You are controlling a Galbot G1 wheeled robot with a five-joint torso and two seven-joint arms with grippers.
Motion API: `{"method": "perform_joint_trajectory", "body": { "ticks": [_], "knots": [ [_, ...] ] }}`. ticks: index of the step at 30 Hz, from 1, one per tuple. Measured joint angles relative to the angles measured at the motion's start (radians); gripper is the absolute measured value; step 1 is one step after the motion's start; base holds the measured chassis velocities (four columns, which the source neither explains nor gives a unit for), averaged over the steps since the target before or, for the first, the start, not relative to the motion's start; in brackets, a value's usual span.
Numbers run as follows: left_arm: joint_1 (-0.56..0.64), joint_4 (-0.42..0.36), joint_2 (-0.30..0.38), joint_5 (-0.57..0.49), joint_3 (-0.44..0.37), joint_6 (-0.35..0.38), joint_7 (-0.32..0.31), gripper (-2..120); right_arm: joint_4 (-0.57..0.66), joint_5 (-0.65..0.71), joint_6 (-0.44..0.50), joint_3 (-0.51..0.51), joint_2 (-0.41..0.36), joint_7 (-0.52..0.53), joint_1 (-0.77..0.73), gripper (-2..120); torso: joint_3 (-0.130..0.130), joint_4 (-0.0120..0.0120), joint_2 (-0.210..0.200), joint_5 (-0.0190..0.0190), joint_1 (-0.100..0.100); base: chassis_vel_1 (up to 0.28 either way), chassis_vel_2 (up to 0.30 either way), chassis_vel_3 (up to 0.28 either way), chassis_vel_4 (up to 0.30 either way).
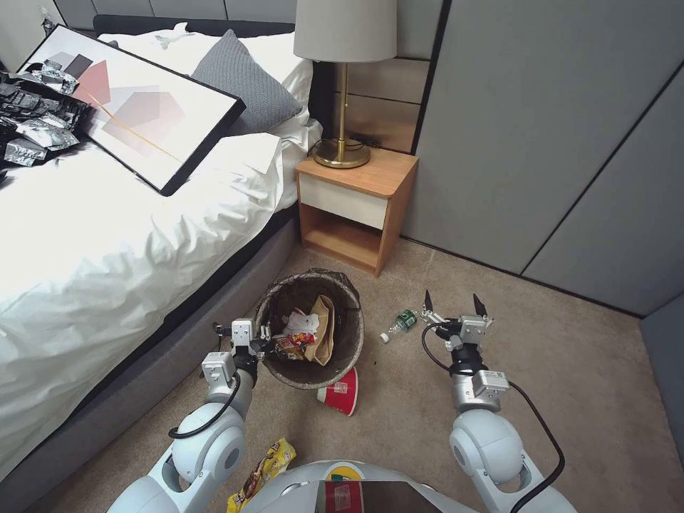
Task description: Pick up the trash bin, then pick up the garbage from the floor and place it into the trash bin.
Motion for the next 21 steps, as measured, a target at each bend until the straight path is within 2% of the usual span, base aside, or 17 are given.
{"method": "perform_joint_trajectory", "body": {
  "ticks": [8,15,21],
  "knots": [
    [-0.003,0.002,0.0,-0.001,0.002,0.0,-0.001,0,0.0,0.001,-0.006,-0.001,0.002,0.006,0.001,100,0.0,0.0,0.0,0.0001,0.0,-0.112,0.104,0.12,-0.108],
    [-0.001,0.002,0.001,-0.001,0.003,0.0,-0.001,0,-0.002,-0.011,-0.003,-0.008,0.008,0.02,0.006,100,0.0,0.0,0.0,-0.0001,0.0,-0.207,0.148,0.2,-0.183],
    [0.005,-0.004,0.003,-0.001,0.005,0.0,-0.001,0,-0.002,-0.018,-0.002,-0.011,0.013,0.03,0.004,100,0.0,0.0,0.0,0.0001,0.0,-0.011,0.036,0.047,-0.024]
  ]
}}
